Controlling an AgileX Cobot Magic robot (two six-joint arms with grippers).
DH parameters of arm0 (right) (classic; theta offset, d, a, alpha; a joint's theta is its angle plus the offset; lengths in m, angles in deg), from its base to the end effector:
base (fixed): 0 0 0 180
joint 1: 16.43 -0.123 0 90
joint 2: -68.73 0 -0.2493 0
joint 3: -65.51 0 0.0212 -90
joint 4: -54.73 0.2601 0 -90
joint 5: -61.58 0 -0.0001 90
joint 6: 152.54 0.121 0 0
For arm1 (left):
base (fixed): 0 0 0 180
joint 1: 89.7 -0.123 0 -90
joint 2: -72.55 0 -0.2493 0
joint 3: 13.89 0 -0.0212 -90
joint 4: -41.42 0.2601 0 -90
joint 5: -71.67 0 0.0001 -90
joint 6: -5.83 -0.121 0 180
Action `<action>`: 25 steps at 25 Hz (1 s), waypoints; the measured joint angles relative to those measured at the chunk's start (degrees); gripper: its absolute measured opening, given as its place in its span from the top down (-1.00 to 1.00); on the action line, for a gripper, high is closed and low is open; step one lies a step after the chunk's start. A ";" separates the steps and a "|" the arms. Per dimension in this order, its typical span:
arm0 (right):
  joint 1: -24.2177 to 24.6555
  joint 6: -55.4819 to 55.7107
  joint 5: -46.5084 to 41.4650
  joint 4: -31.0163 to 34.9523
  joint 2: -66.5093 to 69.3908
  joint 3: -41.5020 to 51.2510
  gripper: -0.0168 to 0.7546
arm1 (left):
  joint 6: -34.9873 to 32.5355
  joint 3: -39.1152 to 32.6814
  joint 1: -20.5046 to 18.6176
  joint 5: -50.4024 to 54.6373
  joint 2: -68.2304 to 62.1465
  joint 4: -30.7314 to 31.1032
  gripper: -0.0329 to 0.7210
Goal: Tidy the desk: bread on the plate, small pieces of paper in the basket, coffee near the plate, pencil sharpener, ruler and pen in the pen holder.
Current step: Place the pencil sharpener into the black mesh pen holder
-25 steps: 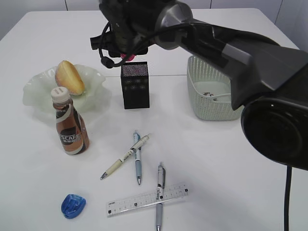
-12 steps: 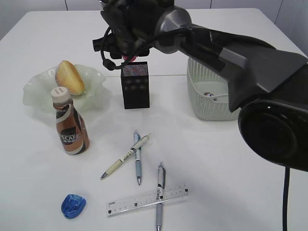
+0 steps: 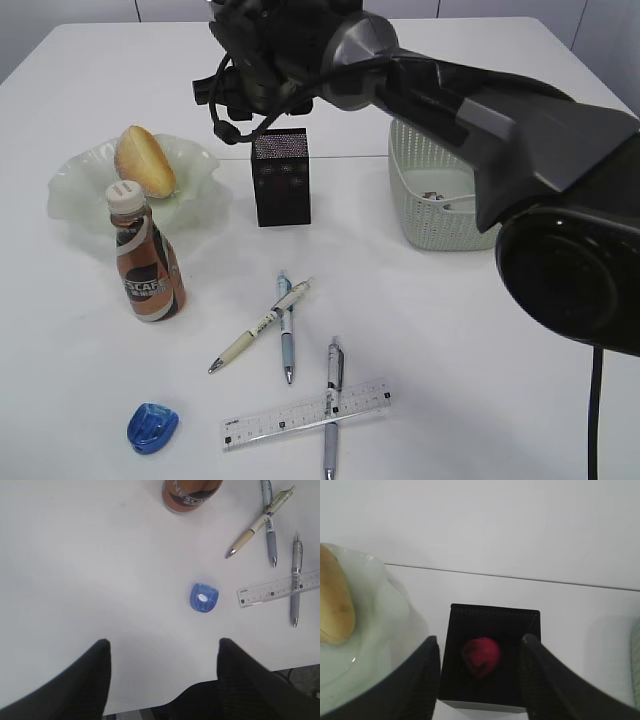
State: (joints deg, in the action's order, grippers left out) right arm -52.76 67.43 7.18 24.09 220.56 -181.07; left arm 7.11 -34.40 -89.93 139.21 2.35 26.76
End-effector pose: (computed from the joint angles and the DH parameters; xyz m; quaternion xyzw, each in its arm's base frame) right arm 0.4763 0.2880 0.2048 -0.0415 0.9071 0.0052 0.4189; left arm 0.2208 -0.0274 0.2668 -0.0385 0.9736 -0.1267 0.1860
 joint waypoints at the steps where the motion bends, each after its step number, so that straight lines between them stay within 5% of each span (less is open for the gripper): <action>1: 0.00 0.00 0.00 -0.11 0.00 0.00 -0.02 | 0.00 0.00 0.00 0.00 0.00 0.00 -0.38; 10: 0.00 -0.18 -3.28 2.05 0.14 -1.08 -0.03 | 0.00 0.00 0.00 0.00 0.00 0.00 -0.38; 17: 0.13 -11.22 -15.23 14.97 0.14 -8.21 -0.03 | 0.00 0.00 0.00 0.00 0.00 0.00 -0.38; 25: -0.03 -17.85 -17.22 28.50 -0.20 -12.41 -0.03 | 0.00 0.00 0.00 -0.23 0.00 0.00 -0.38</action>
State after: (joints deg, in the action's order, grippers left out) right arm -52.80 49.58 -10.04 52.60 220.37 -193.48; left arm 7.11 -34.40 -89.93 138.98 2.35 26.76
